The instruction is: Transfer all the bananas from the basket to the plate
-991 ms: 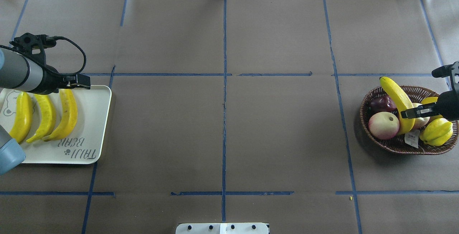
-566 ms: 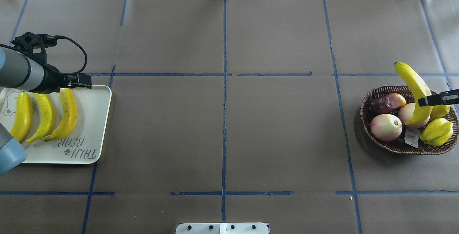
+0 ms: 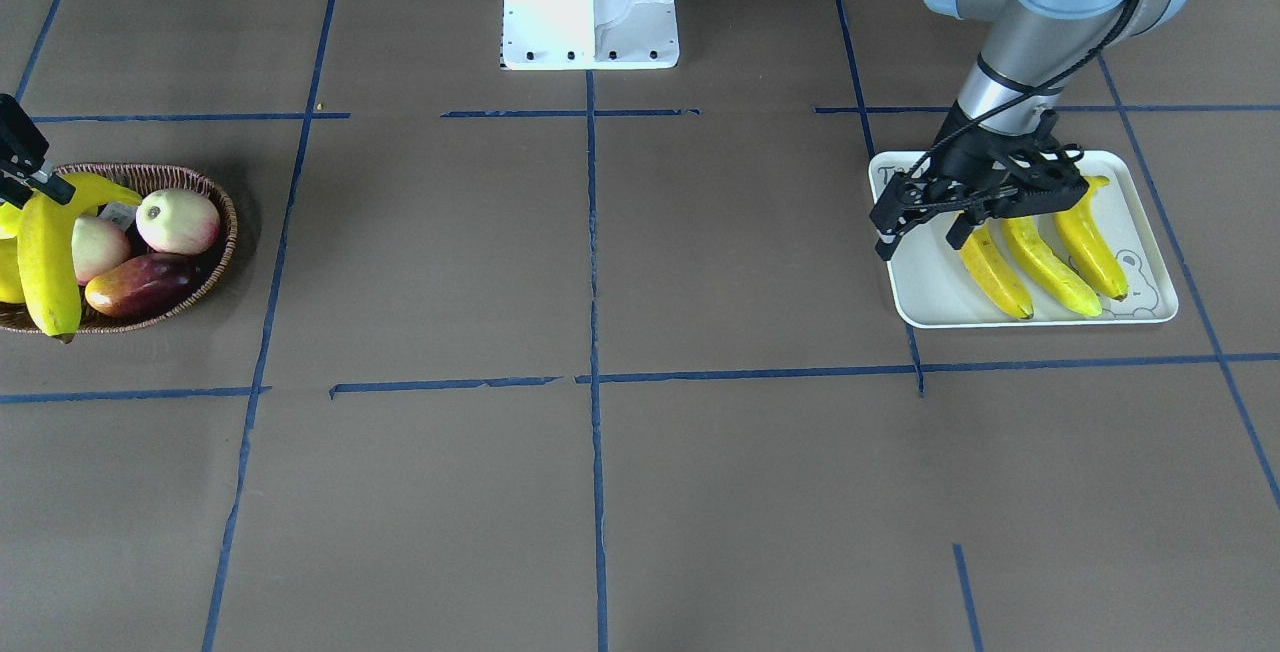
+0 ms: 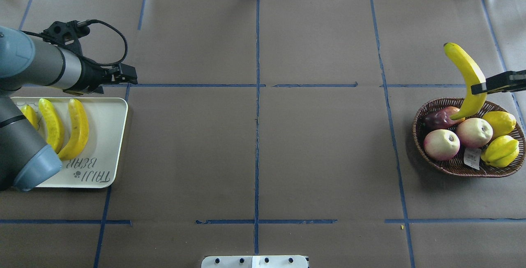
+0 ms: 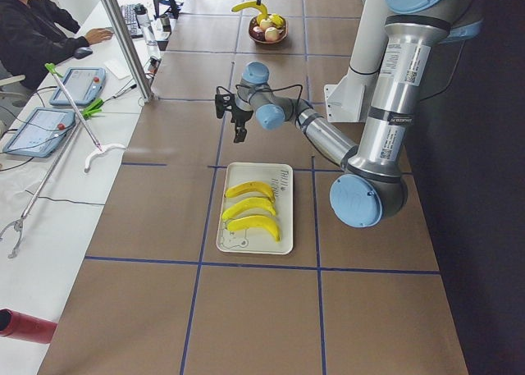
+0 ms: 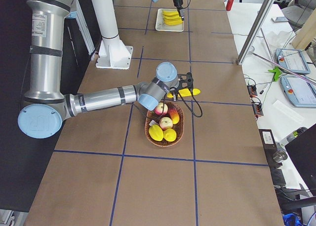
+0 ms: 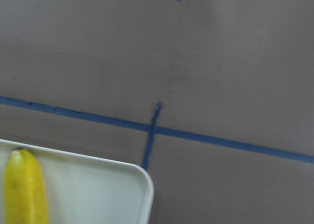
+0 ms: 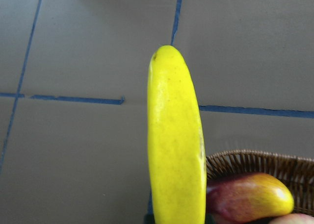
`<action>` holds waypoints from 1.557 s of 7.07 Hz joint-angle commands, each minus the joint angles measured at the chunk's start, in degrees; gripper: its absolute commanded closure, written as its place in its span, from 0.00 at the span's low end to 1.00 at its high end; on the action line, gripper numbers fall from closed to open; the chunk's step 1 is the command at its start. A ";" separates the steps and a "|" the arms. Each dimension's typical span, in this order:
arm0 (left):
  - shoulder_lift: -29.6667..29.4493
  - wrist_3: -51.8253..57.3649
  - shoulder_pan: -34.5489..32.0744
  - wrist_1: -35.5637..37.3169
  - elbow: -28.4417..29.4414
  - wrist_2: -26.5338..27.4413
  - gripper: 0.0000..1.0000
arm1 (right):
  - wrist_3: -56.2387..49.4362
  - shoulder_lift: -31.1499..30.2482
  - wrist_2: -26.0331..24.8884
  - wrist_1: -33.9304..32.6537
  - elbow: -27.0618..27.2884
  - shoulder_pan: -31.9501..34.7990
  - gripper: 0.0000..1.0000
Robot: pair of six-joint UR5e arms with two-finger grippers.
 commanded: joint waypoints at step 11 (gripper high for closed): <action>-26.34 -28.74 10.69 -24.99 21.08 0.76 0.01 | 36.92 21.47 -45.87 9.82 0.32 -45.31 0.98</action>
